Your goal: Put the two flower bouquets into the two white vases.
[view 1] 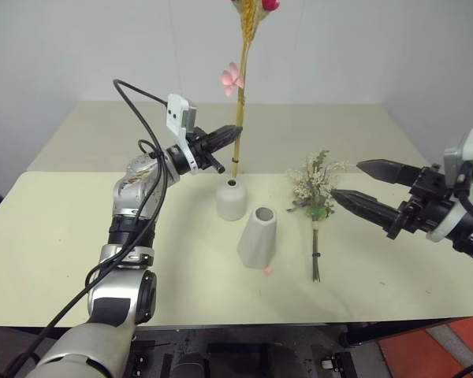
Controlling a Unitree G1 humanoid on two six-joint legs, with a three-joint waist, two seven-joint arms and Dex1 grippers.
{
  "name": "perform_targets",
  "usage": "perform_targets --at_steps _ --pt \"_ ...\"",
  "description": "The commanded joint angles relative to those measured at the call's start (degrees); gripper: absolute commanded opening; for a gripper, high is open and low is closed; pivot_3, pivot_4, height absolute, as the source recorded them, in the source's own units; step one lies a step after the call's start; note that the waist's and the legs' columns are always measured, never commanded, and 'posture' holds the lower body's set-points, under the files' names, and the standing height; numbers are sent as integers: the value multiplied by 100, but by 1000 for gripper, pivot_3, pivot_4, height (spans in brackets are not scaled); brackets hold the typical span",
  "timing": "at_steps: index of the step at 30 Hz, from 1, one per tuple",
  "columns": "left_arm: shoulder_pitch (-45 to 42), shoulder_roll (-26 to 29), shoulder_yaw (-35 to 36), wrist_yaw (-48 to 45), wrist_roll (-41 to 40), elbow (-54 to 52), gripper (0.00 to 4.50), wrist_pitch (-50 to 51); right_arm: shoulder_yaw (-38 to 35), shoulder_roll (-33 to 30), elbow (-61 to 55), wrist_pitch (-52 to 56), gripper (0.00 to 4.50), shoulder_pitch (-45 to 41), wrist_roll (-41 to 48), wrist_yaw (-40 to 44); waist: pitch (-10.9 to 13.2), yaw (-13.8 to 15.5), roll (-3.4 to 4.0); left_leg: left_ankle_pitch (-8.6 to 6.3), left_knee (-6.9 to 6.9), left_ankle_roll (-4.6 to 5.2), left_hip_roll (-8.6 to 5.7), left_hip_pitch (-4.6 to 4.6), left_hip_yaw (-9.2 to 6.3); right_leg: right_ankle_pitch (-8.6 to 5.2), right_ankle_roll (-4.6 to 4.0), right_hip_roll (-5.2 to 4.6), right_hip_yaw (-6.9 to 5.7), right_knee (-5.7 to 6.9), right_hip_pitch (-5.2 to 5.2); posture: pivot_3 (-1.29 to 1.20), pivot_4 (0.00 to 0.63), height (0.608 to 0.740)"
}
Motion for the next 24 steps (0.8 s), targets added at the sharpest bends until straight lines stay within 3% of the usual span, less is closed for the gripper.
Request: perform_targets --at_steps 1,24 --pt "-28 79 30 -8 -123 -326 14 34 -99 -5 -96 -175 4500 -47 78 -40 0 0 0 0 0 0 0 0 0 0 0 0 0 0 0 0 150 740" --pt "129 102 -71 51 -112 -369 14 148 -99 1 -112 -183 4500 -13 85 -67 0 0 0 0 0 0 0 0 0 0 0 0 0 0 0 0 150 740"
